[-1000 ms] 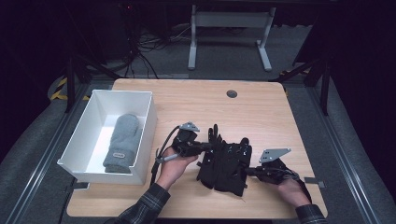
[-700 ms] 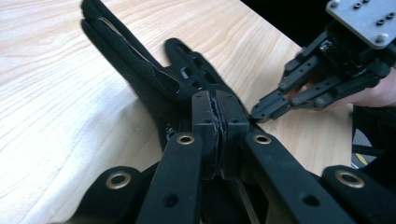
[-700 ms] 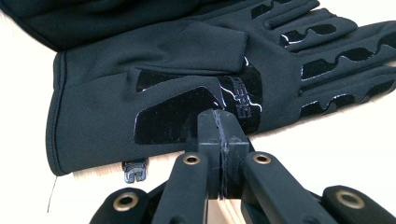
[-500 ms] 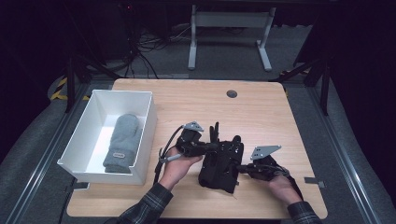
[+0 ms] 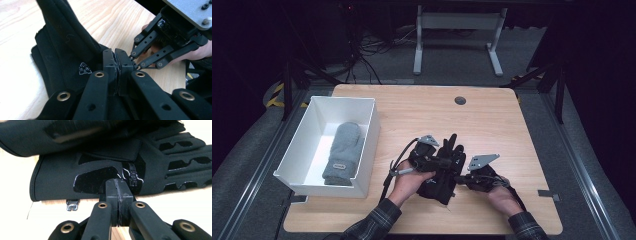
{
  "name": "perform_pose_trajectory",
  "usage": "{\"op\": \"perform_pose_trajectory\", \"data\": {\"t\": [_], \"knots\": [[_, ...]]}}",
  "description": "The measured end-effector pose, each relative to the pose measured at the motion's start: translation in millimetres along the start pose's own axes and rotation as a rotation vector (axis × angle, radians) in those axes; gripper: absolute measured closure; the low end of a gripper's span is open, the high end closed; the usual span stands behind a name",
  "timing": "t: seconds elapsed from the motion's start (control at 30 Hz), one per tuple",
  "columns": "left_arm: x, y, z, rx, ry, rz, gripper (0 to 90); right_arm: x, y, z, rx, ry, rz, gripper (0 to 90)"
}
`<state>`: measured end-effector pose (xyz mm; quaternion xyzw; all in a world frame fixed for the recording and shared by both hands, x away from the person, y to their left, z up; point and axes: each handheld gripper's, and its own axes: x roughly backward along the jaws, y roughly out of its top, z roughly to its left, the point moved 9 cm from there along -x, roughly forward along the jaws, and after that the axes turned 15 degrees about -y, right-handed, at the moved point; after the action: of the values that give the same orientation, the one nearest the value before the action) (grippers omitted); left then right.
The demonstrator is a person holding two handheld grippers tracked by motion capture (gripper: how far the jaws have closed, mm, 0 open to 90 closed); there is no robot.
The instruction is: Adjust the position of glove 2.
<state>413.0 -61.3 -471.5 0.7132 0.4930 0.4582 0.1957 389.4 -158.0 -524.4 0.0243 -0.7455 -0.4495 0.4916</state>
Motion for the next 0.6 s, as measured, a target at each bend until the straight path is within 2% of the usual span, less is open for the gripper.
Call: {"op": "perform_pose_trajectory", "data": {"t": [0.17,0.27,0.37,0.4,0.47,0.53,0.57,0.6], "knots": [[-6.4,-5.0,5.4,0.017,0.015,0.018,88.3,-5.5,6.0,4.9,0.011,0.009,-0.006,90.0],[-14.1,-10.9,10.6,0.037,-0.001,0.027,87.7,-7.5,8.2,7.2,0.018,0.01,-0.011,90.0],[-18.0,-12.0,11.3,0.046,-0.012,0.017,81.3,-4.5,7.2,6.3,0.022,0.012,-0.013,90.0],[-18.0,-11.5,10.6,0.043,-0.009,0.015,78.7,-2.3,6.5,3.9,0.022,0.002,-0.018,89.8],[-17.5,-10.9,9.7,0.04,-0.01,0.012,76.9,3.8,3.1,-3.4,0.017,-0.024,-0.02,82.5],[-16.0,-9.4,4.8,0.028,-0.02,0.01,83.3,12.8,-4.0,-16.6,-0.006,-0.069,-0.019,75.2],[-17.1,-11.4,0.5,0.013,-0.021,0.035,88.9,16.9,-7.5,-23.0,-0.022,-0.088,-0.018,70.3],[-17.1,-11.4,0.5,0.013,-0.021,0.035,89.6,16.9,-7.5,-23.0,-0.022,-0.088,-0.018,70.3]]}}
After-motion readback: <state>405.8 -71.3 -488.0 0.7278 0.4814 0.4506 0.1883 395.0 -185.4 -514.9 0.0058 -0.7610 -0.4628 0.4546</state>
